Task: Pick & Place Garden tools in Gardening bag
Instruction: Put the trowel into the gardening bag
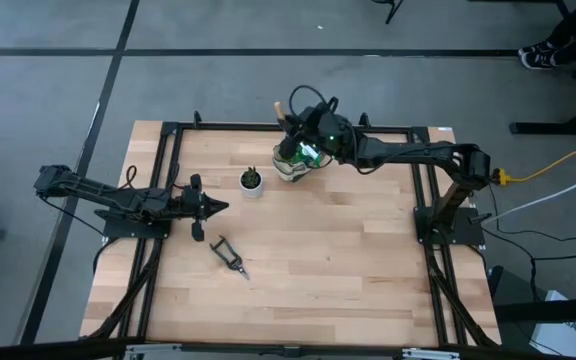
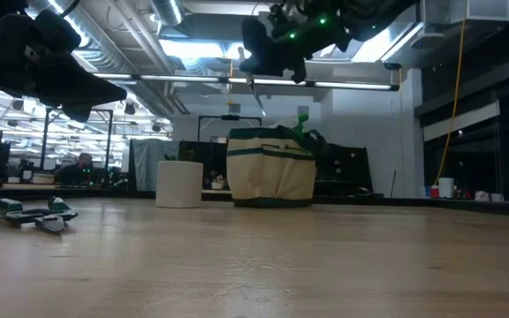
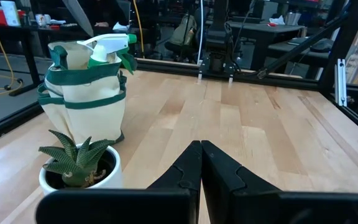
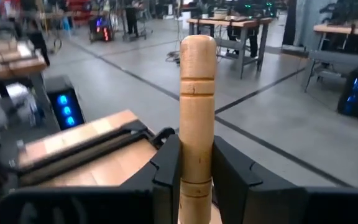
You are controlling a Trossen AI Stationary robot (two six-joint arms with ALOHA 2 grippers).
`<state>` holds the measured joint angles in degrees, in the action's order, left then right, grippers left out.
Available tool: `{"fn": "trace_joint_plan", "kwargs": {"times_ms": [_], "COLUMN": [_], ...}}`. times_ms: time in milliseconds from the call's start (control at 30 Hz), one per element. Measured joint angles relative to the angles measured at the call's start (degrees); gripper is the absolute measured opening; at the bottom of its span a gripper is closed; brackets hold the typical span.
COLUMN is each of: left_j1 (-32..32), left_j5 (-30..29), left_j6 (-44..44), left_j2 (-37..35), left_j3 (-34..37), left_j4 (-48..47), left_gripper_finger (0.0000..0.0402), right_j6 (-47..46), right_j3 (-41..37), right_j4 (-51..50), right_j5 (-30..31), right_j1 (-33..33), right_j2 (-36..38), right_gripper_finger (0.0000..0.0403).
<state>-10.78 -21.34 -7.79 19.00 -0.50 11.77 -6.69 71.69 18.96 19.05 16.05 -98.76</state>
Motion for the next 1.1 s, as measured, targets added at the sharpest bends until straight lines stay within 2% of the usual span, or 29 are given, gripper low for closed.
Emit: {"fn": "trace_joint_plan", "kwargs": {"times_ms": [133, 367, 833, 1100], "left_j1": [0.01, 0.01, 0.0, 0.01], "left_j5": [0.0, 0.01, -0.01, -0.01], "left_j6": [0.0, 0.0, 0.0, 0.0], "left_j2": [0.0, 0.0, 0.0, 0.0], "left_j3": [0.01, 0.0, -0.01, -0.01], "left_j4": [0.0, 0.0, 0.0, 0.0], "left_gripper_finger": [0.0004, 0.0004, 0.0004, 0.0004], "right_j6": [4.67, 3.26, 2.57, 2.44], "right_j3": [0.02, -0.01, -0.05, -0.05], "right_j4": [-2.2, -8.7, -8.74, -10.01], "right_j5": [0.04, 0.22, -0.08, -0.2], "right_j1": [-0.82, -0.89, -1.15, -1.16], "right_j2": [0.05, -0.16, -2.54, -2.53], "right_gripper_finger": [0.0067, 0.0067, 0.0067, 0.0105]}}
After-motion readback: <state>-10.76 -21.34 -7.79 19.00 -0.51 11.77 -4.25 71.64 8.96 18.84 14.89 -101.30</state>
